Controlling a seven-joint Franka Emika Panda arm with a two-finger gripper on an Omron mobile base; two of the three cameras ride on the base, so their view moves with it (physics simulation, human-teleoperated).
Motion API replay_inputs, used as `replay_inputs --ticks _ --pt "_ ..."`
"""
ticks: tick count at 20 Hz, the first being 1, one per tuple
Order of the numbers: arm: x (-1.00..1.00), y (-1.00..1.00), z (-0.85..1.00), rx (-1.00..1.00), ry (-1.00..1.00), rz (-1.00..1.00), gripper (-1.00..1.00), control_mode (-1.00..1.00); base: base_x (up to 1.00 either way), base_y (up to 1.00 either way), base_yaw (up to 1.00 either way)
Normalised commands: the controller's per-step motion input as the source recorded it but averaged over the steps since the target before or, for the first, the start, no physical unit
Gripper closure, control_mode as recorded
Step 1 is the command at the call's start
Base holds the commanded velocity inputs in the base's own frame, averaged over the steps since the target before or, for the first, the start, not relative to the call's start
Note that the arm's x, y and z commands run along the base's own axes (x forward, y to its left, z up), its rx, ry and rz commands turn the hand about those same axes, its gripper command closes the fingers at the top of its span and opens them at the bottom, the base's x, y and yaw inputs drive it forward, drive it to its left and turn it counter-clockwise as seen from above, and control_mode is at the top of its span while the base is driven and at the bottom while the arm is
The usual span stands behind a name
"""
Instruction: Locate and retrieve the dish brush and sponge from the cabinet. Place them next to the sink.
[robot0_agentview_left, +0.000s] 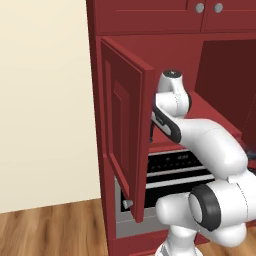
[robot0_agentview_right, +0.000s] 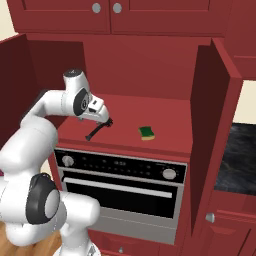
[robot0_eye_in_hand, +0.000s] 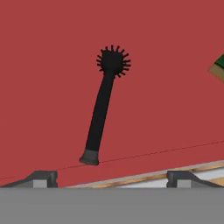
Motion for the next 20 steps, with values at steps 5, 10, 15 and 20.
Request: replay_inputs --ticks 5,10,15,20 --pt "0.32 0.0 -0.21 -0.02 0.01 -0.06 -1.0 -1.0 0.0 0.0 0.0" --pt "0.21 -0.02 -0.09 0.0 0.0 0.0 -1.0 -1.0 0.0 0.0 0.0" --pt "0.22 0.0 -0.18 0.0 0.01 0.0 -1.0 -1.0 0.0 0.0 0.0" --pt "0.18 0.0 -0.18 0.0 0.0 -0.01 -1.0 -1.0 0.0 0.0 0.0"
